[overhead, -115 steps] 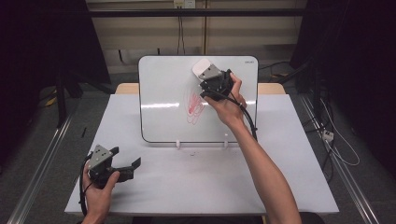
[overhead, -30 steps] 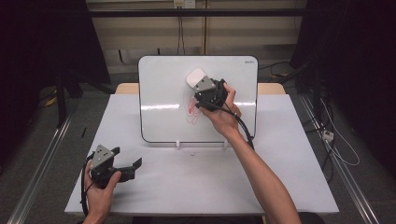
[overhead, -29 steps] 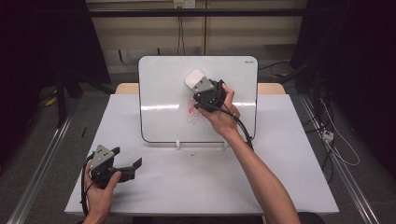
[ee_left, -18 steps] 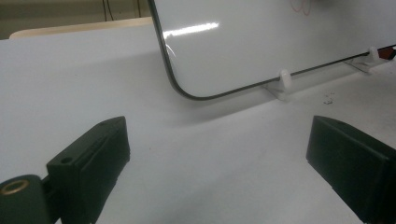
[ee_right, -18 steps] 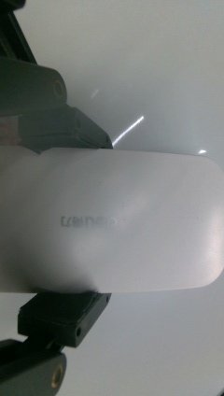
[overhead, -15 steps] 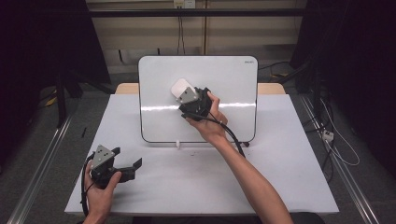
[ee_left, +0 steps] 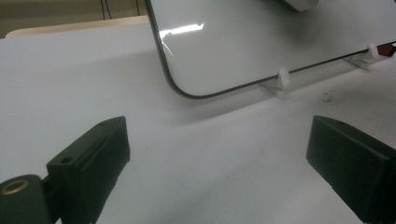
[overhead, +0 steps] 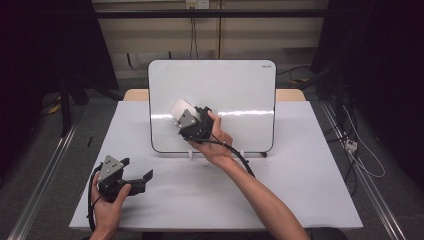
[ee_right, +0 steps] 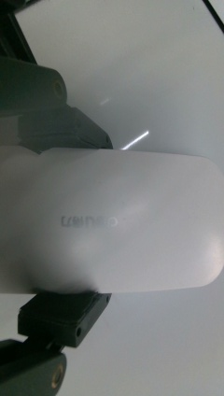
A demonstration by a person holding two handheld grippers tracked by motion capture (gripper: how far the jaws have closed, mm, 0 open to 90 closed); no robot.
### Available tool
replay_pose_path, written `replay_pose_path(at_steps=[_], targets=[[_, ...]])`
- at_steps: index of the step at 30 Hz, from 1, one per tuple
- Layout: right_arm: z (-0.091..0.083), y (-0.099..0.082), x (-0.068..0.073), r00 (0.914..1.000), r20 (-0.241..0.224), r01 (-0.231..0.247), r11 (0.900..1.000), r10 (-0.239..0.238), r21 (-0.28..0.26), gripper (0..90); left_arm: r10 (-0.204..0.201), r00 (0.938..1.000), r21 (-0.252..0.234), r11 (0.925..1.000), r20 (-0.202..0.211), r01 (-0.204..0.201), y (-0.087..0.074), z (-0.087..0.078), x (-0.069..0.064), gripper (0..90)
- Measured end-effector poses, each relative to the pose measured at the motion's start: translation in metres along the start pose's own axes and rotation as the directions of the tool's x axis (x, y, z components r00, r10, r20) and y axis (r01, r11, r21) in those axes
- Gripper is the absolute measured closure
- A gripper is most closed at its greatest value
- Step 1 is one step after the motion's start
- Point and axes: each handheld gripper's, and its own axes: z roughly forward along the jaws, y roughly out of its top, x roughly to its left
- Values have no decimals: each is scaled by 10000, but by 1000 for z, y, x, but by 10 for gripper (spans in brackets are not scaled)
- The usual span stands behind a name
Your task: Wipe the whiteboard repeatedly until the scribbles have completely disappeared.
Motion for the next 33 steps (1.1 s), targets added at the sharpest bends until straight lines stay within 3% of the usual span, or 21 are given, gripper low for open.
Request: replay_pose_path(at_steps=[3, 12, 18, 19, 21, 23, 24, 29, 31, 33], targets=[[0, 0, 6, 9999, -12, 149, 9999, -149, -39, 317, -18, 10000, 8, 10000, 3, 18, 0, 0, 1, 61], [-1, -1, -1, 9998, -95, 149, 9999, -150, -23, 317, -88, 10000, -52, 9999, -3, 88, -1, -1, 2, 61], [-3, -5, -23, 9998, 124, -177, 9998, 177, -20, 317, -44, 10000, -35, 10000, -46, 44, -1, -2, 2, 61], [-3, -5, -26, 9987, 230, -455, 9989, 456, -54, 317, -41, 10000, -40, 10000, -46, 41, -1, -2, 3, 61], [-5, -7, -41, 9971, 358, -670, 9978, 670, -21, 317, -71, 10000, -49, 10000, -12, 71, -1, -2, 3, 61], [-6, -8, -46, 9962, 427, -761, 9971, 763, -47, 317, -58, 10000, -59, 10000, -18, 57, -1, -2, 2, 61], [-7, -10, -55, 9934, 530, -1016, 9948, 1019, -68, 317, -48, 10000, -49, 10000, -45, 47, -1, -2, 2, 61], [-10, -15, -73, 9882, 840, -1282, 9917, 1284, -79, 317, -69, 10000, -42, 10000, -42, 69, -1, -2, 3, 61], [-14, -22, -88, 9809, 1046, -1645, 9864, 1641, -49, 317, -65, 10000, -51, 10000, -50, 65, -1, -2, 3, 61], [-15, -24, -92, 9783, 1106, -1760, 9844, 1754, -43, 316, -44, 10000, -5, 10000, -60, 44, -1, -2, 3, 61]])
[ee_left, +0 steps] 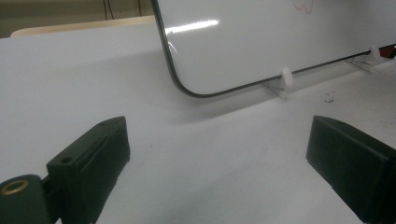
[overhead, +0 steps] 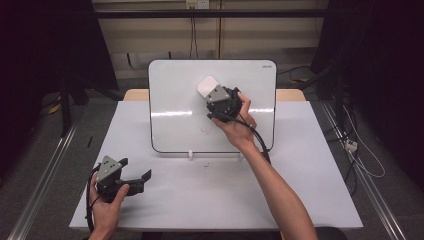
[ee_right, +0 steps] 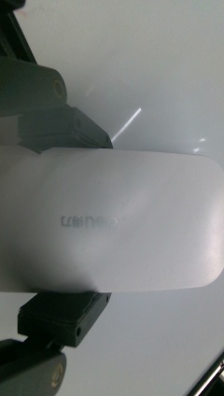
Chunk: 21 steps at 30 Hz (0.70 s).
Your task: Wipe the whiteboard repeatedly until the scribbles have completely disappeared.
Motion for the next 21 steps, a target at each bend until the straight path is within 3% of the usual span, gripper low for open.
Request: replay_pose_path(at_steps=[3, 8, 21], targets=[[-2, -3, -9, 9998, 101, -176, 9998, 176, 3, 317, 1, 10000, -28, 10000, 13, -1, 0, 0, 0, 61], [-2, -5, -4, 9995, 266, -179, 9998, 179, -8, 317, 25, 10000, -19, 10000, -8, -25, 1, 0, -1, 61], [-4, -13, 25, 10000, -45, 43, 10000, -43, -7, 317, -17, 10000, 5, 10000, -31, 17, 1, 2, -2, 61]])
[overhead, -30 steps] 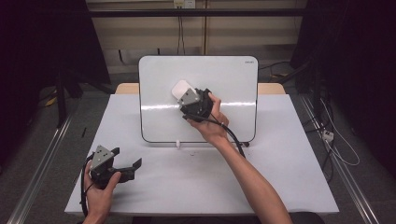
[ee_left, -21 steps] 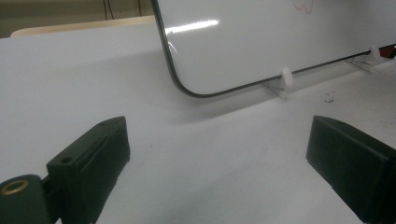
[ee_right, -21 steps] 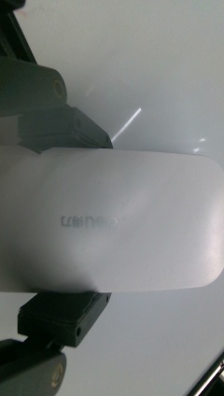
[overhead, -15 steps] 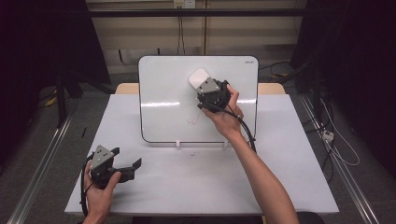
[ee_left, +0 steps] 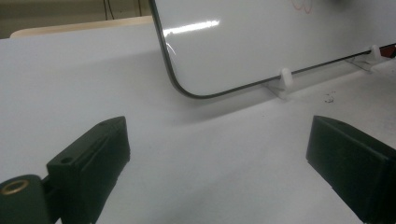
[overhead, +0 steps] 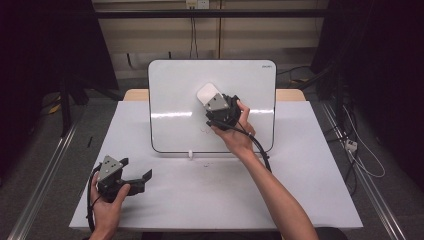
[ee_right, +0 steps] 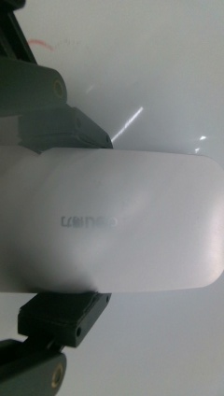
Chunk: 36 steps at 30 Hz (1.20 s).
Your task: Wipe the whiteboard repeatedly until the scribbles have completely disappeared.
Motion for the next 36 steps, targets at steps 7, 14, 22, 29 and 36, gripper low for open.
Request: replay_pose_path(at_steps=[7, 14, 22, 29, 36], targets=[[2, 2, 28, 9986, -366, 374, 9993, -378, -99, 317, 75, 10000, 11, 10000, 8, -75, 0, -1, -1, 61], [3, 4, 47, 9961, -521, 697, 9974, -706, -193, 317, 36, 10000, -38, 10000, 21, -36, 0, -1, 0, 61], [4, 5, 73, 9892, -755, 1243, 9920, -1258, -239, 317, 107, 9999, -18, 9999, 11, -107, 0, -1, 0, 60], [3, 5, 80, 9843, -760, 1578, 9871, -1595, -273, 317, 7, 10000, -26, 10000, 28, -7, 0, -1, 0, 61], [1, 1, 85, 9774, -985, 1848, 9823, -1869, -300, 317, 56, 10000, 3, 10000, -5, -56, 0, -2, 1, 61]])
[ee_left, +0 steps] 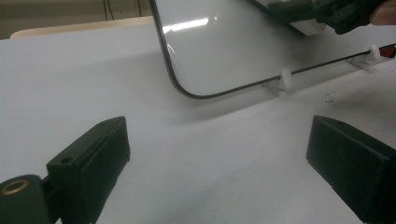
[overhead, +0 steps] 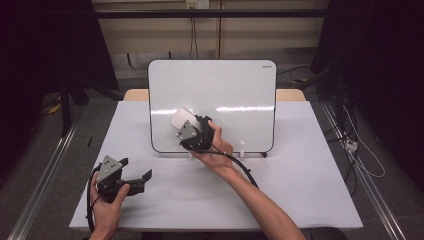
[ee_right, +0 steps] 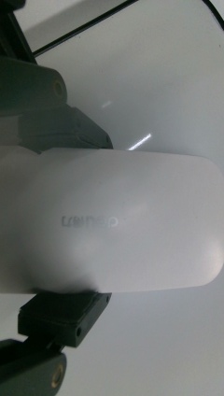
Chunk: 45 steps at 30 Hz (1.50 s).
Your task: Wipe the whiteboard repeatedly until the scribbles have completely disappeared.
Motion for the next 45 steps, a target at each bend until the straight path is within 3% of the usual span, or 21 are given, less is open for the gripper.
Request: replay_pose_path(at_steps=[7, 13, 25, 35, 42, 45], targets=[[-1, -3, -3, 9999, -38, 107, 9999, -107, -12, 317, -80, 10000, -24, 10000, -1, 80, -1, -1, 2, 60], [-3, -6, -14, 9998, 90, -159, 9999, 159, 53, 317, -96, 10000, -80, 9999, 13, 96, 0, -2, 1, 61], [-12, -23, -67, 9878, 769, -1368, 9905, 1353, 149, 317, -109, 9999, -80, 9999, -7, 109, 0, -2, 1, 61], [-20, -34, -113, 9671, 1393, -2187, 9753, 2126, 296, 317, -110, 9999, -121, 9999, -40, 109, 0, -3, 3, 61], [-19, -35, -109, 9554, 1627, -2524, 9675, 2464, 175, 317, -103, 9999, -88, 9999, -59, 103, 0, -1, 1, 61], [-19, -34, -98, 9631, 1502, -2290, 9732, 2233, 213, 317, -47, 10000, -85, 10000, -45, 47, 1, 0, 0, 61]])
